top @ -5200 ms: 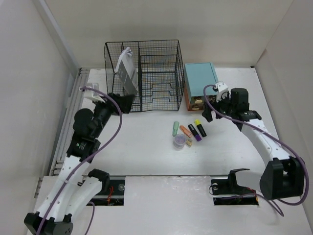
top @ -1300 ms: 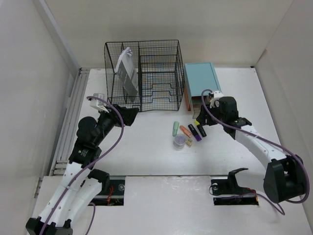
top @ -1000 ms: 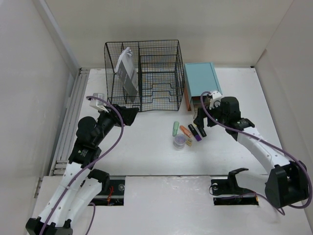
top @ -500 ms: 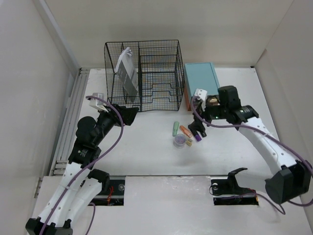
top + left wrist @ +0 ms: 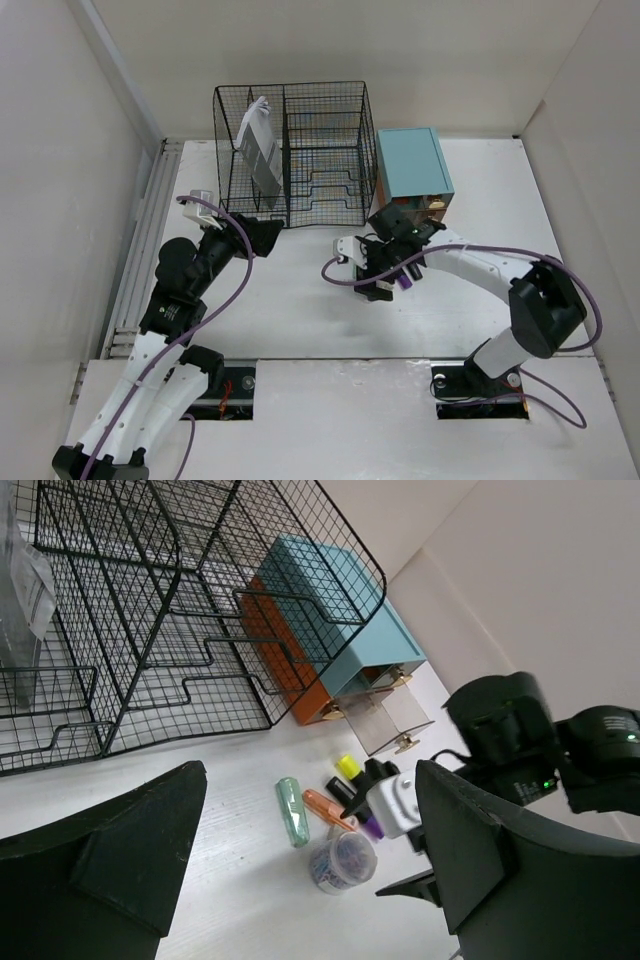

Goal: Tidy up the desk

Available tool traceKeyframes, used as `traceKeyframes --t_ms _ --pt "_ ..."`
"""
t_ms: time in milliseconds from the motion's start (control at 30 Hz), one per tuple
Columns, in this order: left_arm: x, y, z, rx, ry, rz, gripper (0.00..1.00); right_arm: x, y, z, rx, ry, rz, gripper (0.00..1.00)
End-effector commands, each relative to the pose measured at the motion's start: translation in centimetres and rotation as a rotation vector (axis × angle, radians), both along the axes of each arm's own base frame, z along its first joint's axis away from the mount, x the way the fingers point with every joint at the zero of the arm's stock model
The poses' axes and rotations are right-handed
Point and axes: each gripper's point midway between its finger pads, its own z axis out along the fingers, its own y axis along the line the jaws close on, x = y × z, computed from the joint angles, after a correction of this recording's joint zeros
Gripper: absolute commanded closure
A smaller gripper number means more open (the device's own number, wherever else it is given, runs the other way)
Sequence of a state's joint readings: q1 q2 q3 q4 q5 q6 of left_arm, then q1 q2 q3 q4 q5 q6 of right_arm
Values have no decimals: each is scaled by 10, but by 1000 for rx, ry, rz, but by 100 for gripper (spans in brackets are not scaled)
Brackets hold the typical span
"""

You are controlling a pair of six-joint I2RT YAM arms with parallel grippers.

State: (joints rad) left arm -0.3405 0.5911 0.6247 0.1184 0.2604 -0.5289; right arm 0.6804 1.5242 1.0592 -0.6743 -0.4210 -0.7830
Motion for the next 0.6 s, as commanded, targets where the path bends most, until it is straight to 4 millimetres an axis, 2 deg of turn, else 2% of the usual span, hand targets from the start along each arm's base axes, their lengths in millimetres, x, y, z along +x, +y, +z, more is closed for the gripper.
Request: traceKeyframes --t_ms 0,133,200,233,300,467,567 --pt "-6 1 35 -17 -99 -4 17 15 -2 -6 -34 -88 14 3" --pt "-7 0 35 -16 -99 -13 17 16 -4 -19 -60 -71 11 3" --pt "-7 0 38 -19 -108 -13 17 12 -7 -31 -84 -36 5 3" --pt "-7 0 38 -19 -108 -13 17 11 -3 -31 -78 -44 14 3" --pt "-7 0 38 -19 -108 -13 17 12 -2 -36 -82 -28 -1 9" --pt "-8 0 33 -16 -99 -13 17 7 8 -42 -88 -16 19 15" --pt "-9 3 33 -9 -104 -3 17 2 13 -49 -96 -2 33 27"
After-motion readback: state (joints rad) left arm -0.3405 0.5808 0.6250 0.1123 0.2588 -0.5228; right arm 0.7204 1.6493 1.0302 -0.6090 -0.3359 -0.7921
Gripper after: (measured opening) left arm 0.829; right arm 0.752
